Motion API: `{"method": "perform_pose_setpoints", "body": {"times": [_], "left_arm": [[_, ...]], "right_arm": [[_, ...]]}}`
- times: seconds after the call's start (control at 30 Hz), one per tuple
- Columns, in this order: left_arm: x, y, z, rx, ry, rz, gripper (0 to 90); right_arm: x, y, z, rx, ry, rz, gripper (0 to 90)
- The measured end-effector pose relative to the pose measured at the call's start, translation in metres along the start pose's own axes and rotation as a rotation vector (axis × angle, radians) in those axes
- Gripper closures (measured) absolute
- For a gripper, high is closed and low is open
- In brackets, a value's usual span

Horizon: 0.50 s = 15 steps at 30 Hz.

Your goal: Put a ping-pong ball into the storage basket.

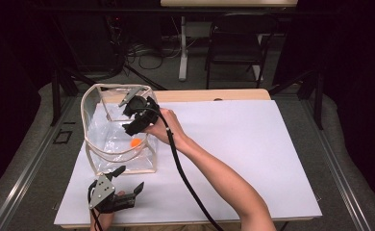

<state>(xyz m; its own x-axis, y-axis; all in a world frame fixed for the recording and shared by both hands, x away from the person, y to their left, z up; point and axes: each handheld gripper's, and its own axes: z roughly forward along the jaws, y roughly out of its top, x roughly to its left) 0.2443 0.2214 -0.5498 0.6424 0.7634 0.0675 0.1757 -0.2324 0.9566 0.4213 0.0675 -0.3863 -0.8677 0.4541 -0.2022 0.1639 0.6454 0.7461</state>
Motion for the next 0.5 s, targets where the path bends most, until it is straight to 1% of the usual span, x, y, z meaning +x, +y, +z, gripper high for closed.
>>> {"method": "perform_pose_setpoints", "body": {"times": [0.03, 0.07, 0.17, 0.2, 0.37, 0.5], "left_arm": [[0.0, 0.0, 0.0, 0.001, 0.0, 0.002, 15.5], [0.0, 0.0, 0.0, 0.002, -0.001, 0.001, 15.6], [0.0, 0.0, 0.0, -0.001, 0.002, -0.001, 15.5], [0.0, 0.0, 0.0, 0.0, 0.0, 0.002, 15.6], [0.0, 0.0, 0.002, 0.006, -0.003, 0.007, 15.5], [0.0, 0.001, 0.003, 0.007, -0.001, 0.006, 15.5]], "right_arm": [[-0.002, -0.001, -0.003, -0.01, 0.007, 0.011, 17.0], [-0.004, -0.002, -0.006, -0.024, 0.021, 0.026, 15.5], [-0.014, -0.007, -0.015, -0.058, 0.061, 0.065, 13.6], [-0.017, -0.009, -0.018, -0.061, 0.071, 0.077, 12.6], [-0.029, -0.019, -0.031, -0.084, 0.097, 0.108, 9.2], [-0.037, -0.028, -0.038, -0.086, 0.097, 0.118, 6.8]]}}
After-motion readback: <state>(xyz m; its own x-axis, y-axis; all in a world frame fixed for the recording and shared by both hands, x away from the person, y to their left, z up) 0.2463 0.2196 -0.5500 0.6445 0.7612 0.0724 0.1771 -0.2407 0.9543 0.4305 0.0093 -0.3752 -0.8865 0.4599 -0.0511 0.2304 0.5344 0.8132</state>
